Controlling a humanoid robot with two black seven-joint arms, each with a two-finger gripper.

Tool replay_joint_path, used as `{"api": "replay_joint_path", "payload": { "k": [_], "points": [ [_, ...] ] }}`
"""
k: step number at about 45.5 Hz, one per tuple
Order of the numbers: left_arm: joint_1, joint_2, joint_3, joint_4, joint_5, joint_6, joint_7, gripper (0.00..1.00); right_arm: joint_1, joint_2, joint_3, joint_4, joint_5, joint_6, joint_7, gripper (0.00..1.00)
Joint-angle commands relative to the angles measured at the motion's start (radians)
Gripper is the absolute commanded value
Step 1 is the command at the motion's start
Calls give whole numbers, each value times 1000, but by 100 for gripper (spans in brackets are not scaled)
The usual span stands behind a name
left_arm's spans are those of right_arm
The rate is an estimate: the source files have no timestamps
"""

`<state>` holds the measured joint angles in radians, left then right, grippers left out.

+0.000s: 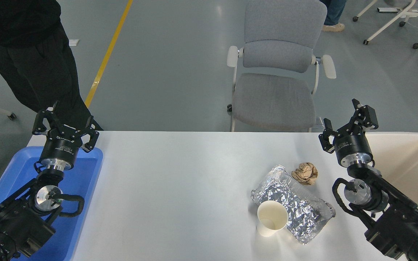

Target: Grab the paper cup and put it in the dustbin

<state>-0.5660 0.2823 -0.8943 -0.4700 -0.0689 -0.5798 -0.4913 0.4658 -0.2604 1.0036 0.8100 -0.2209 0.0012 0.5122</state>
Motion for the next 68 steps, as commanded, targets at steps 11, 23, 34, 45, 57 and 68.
{"api": "replay_joint_path", "payload": {
  "k": [11, 23, 34, 45, 57, 68],
  "points": [
    [0, 0, 0, -1, 0, 0, -1, 99, 8, 15, -11, -5, 5, 0, 2, 100],
    [0, 0, 0, -1, 0, 0, -1, 99, 8, 17, -10, 0, 9, 0, 2, 100],
    [0, 0, 0, 1, 0, 0, -1, 99, 7, 17, -13, 0, 9, 5, 0, 100],
    [0, 0, 0, 1, 0, 0, -1, 99, 2, 0, -14, -5, 9, 6, 0, 100],
    [2, 0, 0, 1, 0, 0, -1, 99, 17, -28, -141, 12, 21, -4, 0, 100],
    [2, 0, 0, 1, 0, 0, -1, 99, 69, -82, -307, 12, 169, -3, 0, 100]
  ]
}}
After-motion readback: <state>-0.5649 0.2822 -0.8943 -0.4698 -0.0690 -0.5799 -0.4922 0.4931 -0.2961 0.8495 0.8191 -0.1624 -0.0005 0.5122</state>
